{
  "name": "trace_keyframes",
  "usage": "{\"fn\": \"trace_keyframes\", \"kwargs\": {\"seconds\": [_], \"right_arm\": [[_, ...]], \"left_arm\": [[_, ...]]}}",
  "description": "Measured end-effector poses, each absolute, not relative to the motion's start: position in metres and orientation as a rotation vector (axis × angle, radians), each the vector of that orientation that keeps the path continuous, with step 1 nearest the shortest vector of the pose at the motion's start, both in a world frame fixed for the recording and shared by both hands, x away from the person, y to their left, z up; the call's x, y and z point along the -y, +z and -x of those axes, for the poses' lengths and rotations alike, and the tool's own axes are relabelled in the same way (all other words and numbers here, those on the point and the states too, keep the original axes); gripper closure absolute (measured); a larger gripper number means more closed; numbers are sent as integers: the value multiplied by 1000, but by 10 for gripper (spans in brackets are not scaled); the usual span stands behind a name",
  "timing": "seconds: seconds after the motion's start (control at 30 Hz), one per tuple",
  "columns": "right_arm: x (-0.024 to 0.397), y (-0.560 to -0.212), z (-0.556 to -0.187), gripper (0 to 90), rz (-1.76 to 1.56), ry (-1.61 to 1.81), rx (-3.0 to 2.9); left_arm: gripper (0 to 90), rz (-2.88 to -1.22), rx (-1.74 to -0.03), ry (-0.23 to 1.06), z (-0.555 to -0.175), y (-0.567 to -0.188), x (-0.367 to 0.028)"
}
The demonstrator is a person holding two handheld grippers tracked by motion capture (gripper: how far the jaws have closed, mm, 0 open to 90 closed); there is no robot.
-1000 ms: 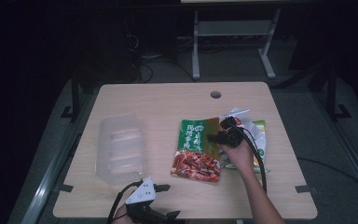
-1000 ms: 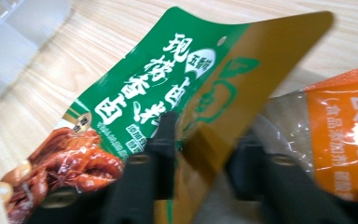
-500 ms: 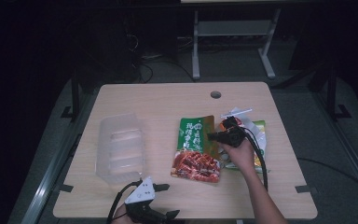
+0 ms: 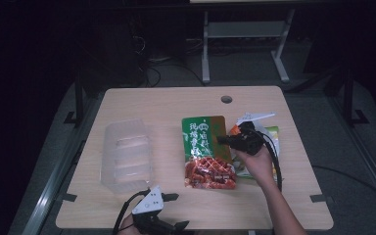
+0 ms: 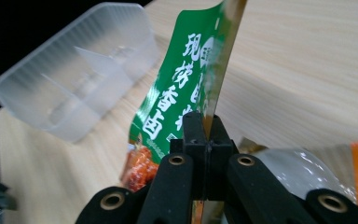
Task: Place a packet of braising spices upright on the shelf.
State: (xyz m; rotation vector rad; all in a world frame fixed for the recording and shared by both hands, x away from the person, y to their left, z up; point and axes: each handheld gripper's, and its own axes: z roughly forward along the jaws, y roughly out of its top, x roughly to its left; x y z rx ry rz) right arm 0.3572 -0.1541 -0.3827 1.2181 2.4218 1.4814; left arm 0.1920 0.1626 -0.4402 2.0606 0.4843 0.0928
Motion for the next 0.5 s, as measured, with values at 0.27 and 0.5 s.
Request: {"fn": "trace_keyframes", "kwargs": {"seconds": [0.27, 0.5], "right_arm": [[144, -354, -342, 899, -1088, 1529, -2428], [137, -341, -336, 899, -1036, 1557, -2436]], "left_arm": [[157, -2059, -477, 92, -191, -441, -162], [157, -2070, -474, 93, -191, -440, -162]]}}
